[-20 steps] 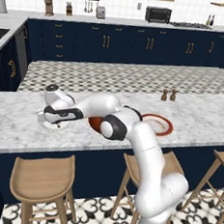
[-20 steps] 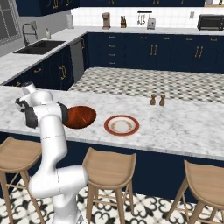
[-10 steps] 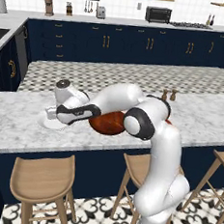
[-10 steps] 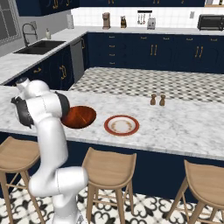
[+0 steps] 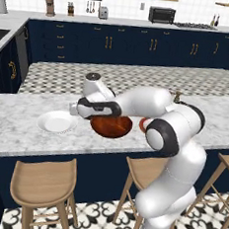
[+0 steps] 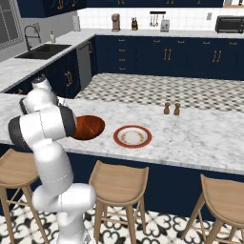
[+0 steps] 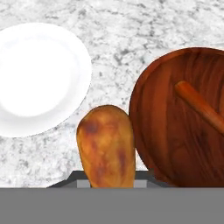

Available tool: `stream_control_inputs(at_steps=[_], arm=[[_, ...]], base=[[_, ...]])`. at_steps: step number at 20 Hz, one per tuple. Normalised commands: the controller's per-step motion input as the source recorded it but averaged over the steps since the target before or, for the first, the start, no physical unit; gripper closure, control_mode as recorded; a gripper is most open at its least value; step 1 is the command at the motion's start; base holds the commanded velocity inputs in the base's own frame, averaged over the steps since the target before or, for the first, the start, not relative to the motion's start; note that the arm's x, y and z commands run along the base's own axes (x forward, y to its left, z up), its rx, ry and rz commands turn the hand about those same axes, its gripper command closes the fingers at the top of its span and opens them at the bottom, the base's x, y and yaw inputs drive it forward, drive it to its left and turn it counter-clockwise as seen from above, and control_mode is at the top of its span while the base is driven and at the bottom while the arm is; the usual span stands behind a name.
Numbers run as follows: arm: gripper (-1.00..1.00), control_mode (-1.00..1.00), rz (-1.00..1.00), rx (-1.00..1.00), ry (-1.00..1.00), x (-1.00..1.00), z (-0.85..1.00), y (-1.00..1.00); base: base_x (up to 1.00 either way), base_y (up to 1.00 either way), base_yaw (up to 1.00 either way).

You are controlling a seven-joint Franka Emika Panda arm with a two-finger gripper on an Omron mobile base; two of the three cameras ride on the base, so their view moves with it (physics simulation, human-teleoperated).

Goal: Pick the chicken drumstick and carrot from their plates and place them in the bowl. Then put the bowl in the fridge.

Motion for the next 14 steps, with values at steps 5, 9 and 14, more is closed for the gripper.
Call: stream_control_inputs(at_steps=[5,9,14], arm=[[1.0,-1.0,0.01,0.0,0.01,-0.09,0.02,-0.98],[1.0,-1.0,0.04,0.0,0.0,0.03,-0.12,-0.89],[1.0,-1.0,0.07,-0.01,0.05,0.25,-0.4,-0.36]], base=[[0.0,0.0,0.0],[0.0,0.0,0.0],[0.0,0.0,0.0]])
